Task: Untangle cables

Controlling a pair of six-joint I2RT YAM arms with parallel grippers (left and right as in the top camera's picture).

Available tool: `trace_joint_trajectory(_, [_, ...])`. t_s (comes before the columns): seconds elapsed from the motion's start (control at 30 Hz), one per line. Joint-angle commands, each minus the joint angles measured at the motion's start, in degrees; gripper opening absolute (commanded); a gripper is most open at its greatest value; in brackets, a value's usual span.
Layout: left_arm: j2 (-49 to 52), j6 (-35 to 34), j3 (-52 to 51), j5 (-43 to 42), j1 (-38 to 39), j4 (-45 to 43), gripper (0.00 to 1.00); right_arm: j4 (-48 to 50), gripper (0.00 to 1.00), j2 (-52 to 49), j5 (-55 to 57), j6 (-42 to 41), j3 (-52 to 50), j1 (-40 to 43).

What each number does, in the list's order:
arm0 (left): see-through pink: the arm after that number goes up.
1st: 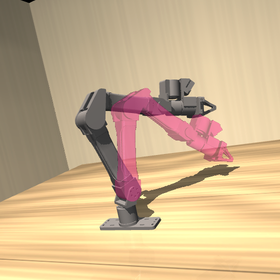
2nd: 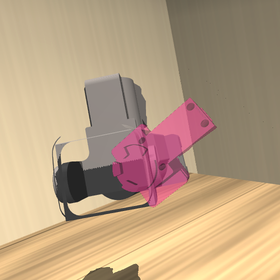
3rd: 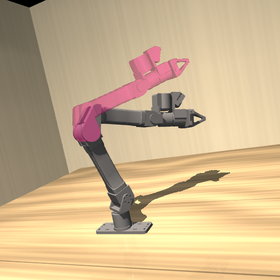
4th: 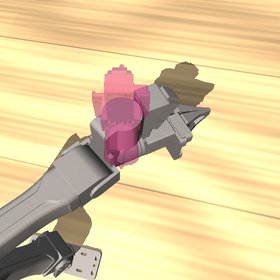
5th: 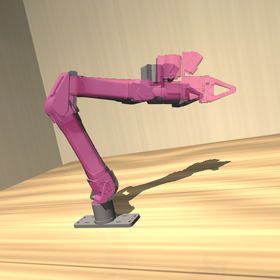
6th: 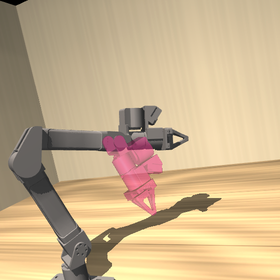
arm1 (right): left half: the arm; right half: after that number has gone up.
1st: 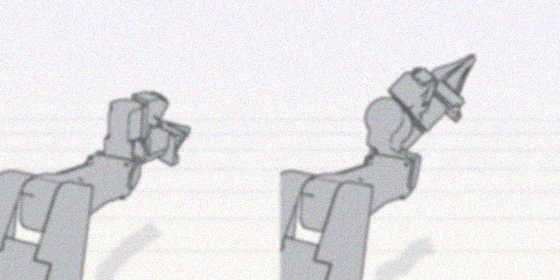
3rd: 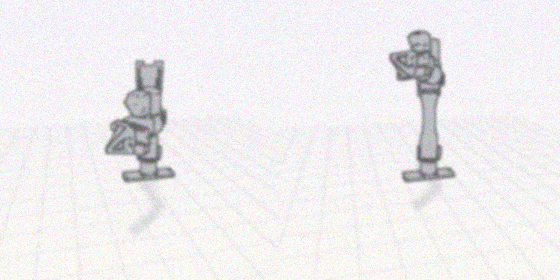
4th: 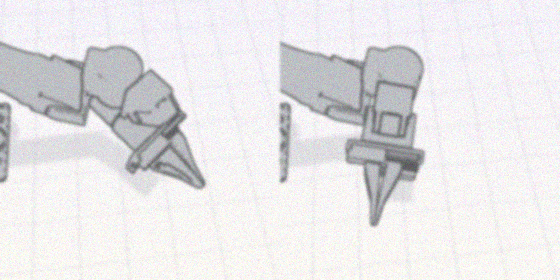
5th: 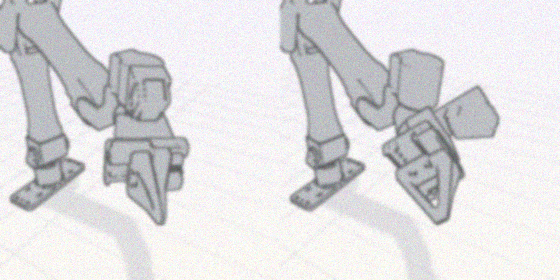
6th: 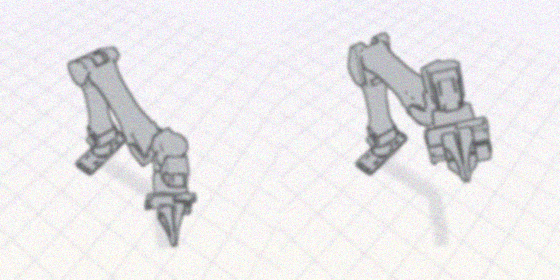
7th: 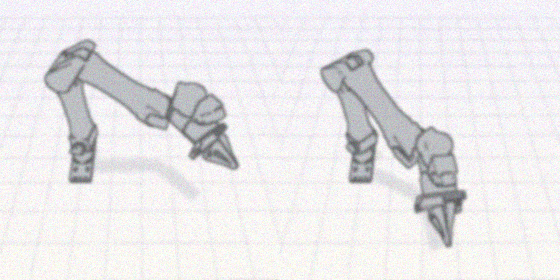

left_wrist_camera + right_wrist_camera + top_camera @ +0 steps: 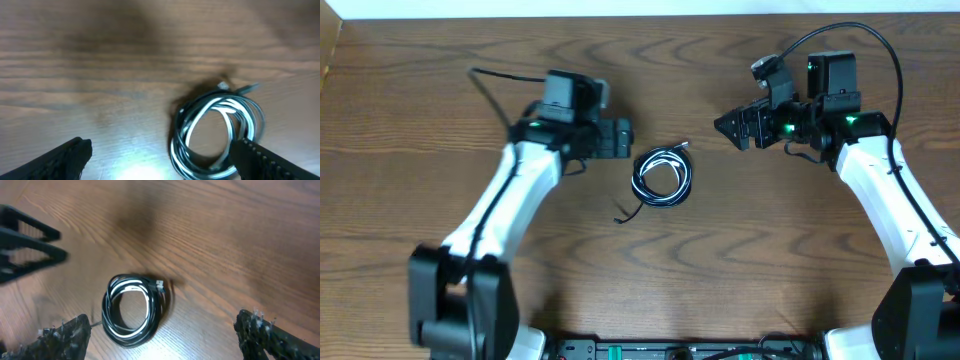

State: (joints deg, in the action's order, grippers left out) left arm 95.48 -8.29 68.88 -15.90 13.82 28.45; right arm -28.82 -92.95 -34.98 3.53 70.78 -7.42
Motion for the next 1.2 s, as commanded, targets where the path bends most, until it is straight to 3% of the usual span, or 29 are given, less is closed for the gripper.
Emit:
trace_joint_trajectory(0.0, [3.10, -3.50, 1.44, 4.94, 2.14, -0.81, 0.91, -0.63, 0.88, -0.02, 0.68, -0.94, 1.18, -0.17])
trace_joint_trajectory(0.33, [8.44, -7.78, 1.42, 4.57, 5.18, -0.92, 0.78, -0.81, 0.84, -0.02, 2.05, -0.96, 1.03, -0.17])
trace_joint_trajectory(0.47, [9.40, -8.87, 1.38, 4.61, 6.08, -0.70, 0.64, -0.87, 0.84, -0.02, 2.05, -0.96, 0.98, -0.20])
trace_joint_trajectory(0.83, [13.73, -13.05, 0.72, 4.61, 6.25, -1.22, 0.56, -1.03, 0.83, -0.07, 2.08, -0.94, 0.61, -0.20])
trace_joint_trajectory(1.03, [16.26, -14.60, 0.72, 4.59, 6.29, -2.69, 0.46, -1.05, 0.83, -0.07, 2.05, -0.96, 0.61, -0.20])
trace_joint_trajectory(1.17, [17.38, -15.63, 0.72, 4.59, 6.40, -2.73, 0.33, -1.07, 0.83, -0.07, 2.05, -0.96, 0.61, -0.20])
